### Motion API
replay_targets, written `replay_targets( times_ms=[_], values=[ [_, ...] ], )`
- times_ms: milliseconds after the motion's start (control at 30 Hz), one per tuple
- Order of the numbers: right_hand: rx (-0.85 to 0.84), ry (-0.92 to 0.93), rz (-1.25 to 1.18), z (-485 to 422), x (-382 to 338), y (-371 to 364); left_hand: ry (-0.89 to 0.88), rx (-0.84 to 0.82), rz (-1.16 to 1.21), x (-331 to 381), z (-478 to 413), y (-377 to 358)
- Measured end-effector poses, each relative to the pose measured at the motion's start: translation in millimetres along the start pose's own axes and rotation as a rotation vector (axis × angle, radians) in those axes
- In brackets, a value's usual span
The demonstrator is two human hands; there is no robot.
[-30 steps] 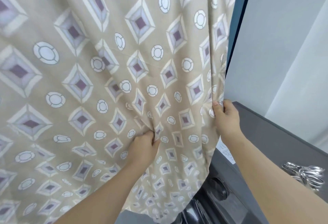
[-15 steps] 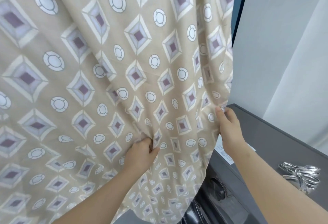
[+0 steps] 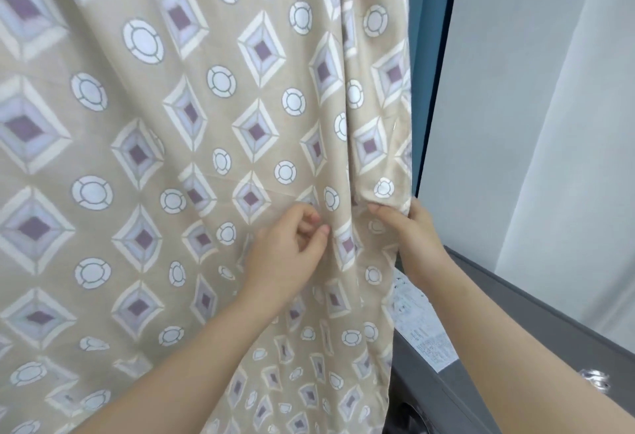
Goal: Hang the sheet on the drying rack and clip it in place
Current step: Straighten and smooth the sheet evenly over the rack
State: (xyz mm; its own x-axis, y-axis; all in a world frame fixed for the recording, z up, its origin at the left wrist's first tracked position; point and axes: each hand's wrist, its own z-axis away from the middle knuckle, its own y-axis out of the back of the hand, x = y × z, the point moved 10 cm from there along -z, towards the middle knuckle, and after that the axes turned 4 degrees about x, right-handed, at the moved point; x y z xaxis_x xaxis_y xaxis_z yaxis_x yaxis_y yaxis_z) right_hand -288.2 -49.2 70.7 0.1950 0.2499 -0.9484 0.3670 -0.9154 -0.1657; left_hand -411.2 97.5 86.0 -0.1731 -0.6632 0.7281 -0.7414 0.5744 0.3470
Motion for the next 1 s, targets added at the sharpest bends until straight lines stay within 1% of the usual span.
replay_targets(
  times_ms=[100,167,233,367,467,533,667,800,867,933,1000],
  values=[
    [-0.039,0.057,-0.049,-8.9,-33.8,-14.0,-0.103,0.045,-0.012,37.2,-23.0,8.2],
    [-0.045,0.053,-0.115,-14.5,-50.2,-21.6,-0.15,0.073,-0.006,55.8,-30.7,10.1],
    [-0.038,0.063,-0.127,-20.4,-65.3,-26.8,-0.195,0.12,0.015,70.0,-35.5,11.6],
    [0.02,0.116,-0.1,-35.2,-93.2,-29.1,-0.283,0.205,-0.002,94.4,-50.1,17.0],
    [0.09,0.119,-0.165,-50.1,-116.6,-28.9,-0.334,0.202,-0.077,111.8,-68.4,19.8],
    [0.103,0.141,-0.155,-58.7,-134.2,-32.7,-0.386,0.213,-0.134,123.2,-79.1,23.1],
    [0.069,0.135,-0.152,-74.9,-162.8,-46.7,-0.498,0.281,-0.261,150.1,-100.8,36.7],
    [0.017,0.107,-0.181,-86.8,-190.4,-59.7,-0.589,0.3,-0.34,177.9,-122.5,50.8],
    [-0.008,0.126,-0.178,-93.4,-208.9,-66.0,-0.639,0.34,-0.377,194.2,-132.2,61.9],
    [-0.053,0.154,-0.244,-99.3,-231.0,-74.6,-0.679,0.374,-0.41,210.8,-142.7,72.4],
    [-0.053,0.169,-0.26,-107.5,-249.7,-79.2,-0.744,0.413,-0.44,229.5,-151.3,81.7]
  ],
)
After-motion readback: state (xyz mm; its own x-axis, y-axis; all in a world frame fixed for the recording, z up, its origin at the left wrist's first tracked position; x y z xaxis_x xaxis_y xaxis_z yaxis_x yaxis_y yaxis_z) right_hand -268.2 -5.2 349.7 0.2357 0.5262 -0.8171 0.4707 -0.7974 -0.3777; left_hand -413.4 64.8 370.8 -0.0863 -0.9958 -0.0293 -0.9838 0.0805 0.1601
